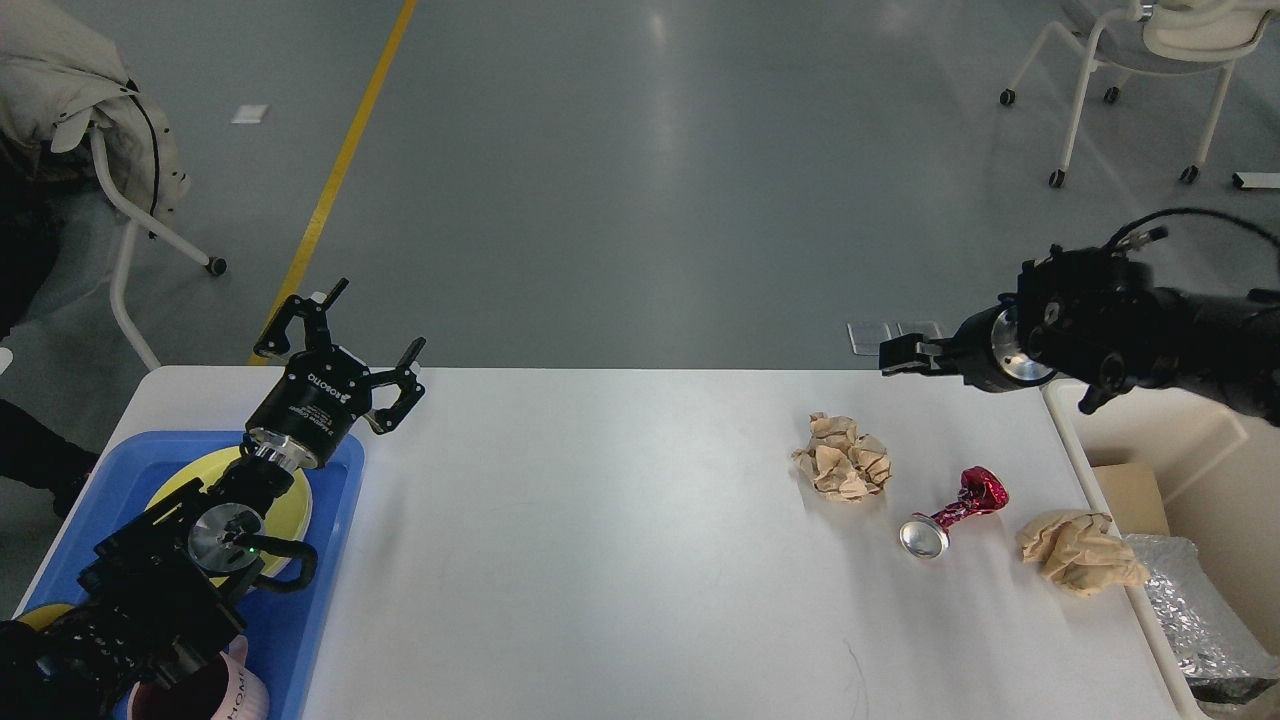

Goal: Tidy desktop
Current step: 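Move the right gripper down to the crumpled brown paper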

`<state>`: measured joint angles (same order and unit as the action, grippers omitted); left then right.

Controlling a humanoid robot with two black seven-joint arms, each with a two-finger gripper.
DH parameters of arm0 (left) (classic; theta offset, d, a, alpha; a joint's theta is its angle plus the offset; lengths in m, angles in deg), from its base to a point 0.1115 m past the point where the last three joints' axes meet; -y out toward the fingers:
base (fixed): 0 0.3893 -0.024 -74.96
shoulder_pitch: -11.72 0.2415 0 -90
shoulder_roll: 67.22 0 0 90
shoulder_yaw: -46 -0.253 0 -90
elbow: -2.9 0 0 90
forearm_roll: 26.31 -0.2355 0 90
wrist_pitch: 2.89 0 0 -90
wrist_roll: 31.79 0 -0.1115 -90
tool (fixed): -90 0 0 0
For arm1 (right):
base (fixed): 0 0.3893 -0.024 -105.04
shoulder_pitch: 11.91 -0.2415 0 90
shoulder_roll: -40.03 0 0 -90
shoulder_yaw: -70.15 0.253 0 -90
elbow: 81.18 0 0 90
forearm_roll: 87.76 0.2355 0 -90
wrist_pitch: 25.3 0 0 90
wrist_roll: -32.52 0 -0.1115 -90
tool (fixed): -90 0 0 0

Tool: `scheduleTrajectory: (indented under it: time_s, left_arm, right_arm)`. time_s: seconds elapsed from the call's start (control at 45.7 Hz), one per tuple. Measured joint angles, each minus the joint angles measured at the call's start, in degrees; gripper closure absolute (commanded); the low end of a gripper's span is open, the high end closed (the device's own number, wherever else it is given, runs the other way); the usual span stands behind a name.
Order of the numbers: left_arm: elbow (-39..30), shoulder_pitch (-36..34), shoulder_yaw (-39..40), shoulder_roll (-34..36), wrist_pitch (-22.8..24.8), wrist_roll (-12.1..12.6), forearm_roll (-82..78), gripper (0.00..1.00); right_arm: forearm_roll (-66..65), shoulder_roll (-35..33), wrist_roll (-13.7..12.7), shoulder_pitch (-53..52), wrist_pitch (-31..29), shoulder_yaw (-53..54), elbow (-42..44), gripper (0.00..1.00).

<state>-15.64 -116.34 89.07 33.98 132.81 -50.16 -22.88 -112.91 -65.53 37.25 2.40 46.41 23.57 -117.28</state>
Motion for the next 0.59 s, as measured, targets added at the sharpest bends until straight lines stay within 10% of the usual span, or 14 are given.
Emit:
scheduleTrajectory:
  time_s: [0.591]
  left_arm:
    - [0.00,0.00,0.00,0.02,0.00,0.00,0.00,0.00]
  right_arm:
    - [0.73,4.89,-2.56,12.92,13.61,11.11,1.39,0.00]
